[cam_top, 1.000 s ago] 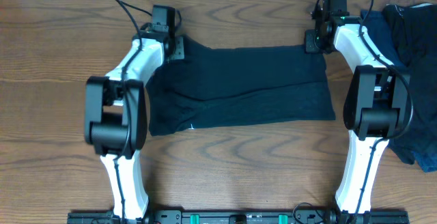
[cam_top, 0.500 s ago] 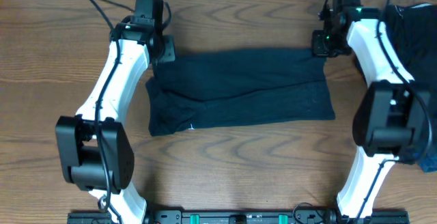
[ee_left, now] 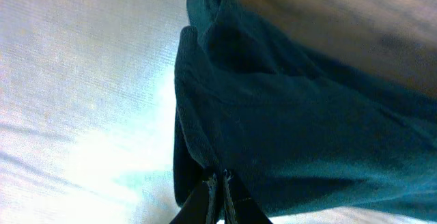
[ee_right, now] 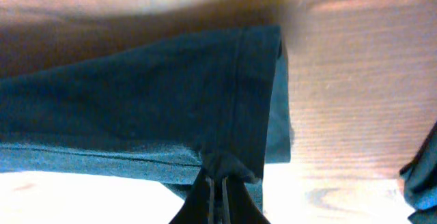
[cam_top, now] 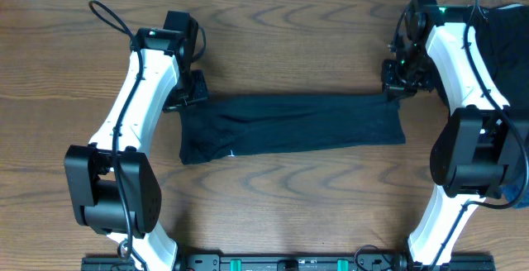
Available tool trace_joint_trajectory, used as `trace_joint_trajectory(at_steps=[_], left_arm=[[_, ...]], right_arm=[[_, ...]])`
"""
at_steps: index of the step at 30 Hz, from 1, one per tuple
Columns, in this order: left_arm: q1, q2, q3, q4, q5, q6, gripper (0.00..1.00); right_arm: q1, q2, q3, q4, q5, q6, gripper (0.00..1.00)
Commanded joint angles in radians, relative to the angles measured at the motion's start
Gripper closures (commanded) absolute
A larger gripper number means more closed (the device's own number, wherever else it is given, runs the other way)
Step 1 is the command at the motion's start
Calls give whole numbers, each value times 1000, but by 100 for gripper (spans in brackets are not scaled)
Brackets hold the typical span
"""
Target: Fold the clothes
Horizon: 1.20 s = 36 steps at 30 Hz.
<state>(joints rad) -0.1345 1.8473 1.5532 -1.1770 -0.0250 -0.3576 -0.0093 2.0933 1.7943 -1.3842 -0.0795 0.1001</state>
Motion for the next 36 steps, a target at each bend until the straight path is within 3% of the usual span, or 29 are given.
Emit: trace_joint_trajectory(at_steps=[1, 6, 12, 21, 29, 31, 32, 34, 36], left_arm=[[4, -32, 3, -29, 33, -34, 94], [-10, -32, -2, -84, 43, -38, 94], [-54, -32, -111, -38, 43, -52, 94], [-47, -31, -253, 54, -90, -60, 94], [-26, -31, -304, 74, -88, -93, 93], [-26, -31, -304, 68, -74, -92, 87], [-26, -31, -304, 63, -65, -92, 83], [-25, -31, -304, 57, -66, -74, 52], [-16, -32, -294, 57, -66, -63, 28]], right_arm=[[-5, -6, -39, -8, -6, 24, 99], [-7, -6, -140, 24, 21, 46, 99], [-32, -6, -216, 68, 79, 72, 99], [-50, -6, -232, 121, 67, 80, 99], [-48, -6, -232, 120, 26, 79, 98], [-49, -6, -232, 119, 26, 79, 84], [-49, -6, -232, 116, 26, 79, 66], [-50, -6, -227, 113, 26, 79, 44], [-50, -6, -200, 113, 26, 79, 36]])
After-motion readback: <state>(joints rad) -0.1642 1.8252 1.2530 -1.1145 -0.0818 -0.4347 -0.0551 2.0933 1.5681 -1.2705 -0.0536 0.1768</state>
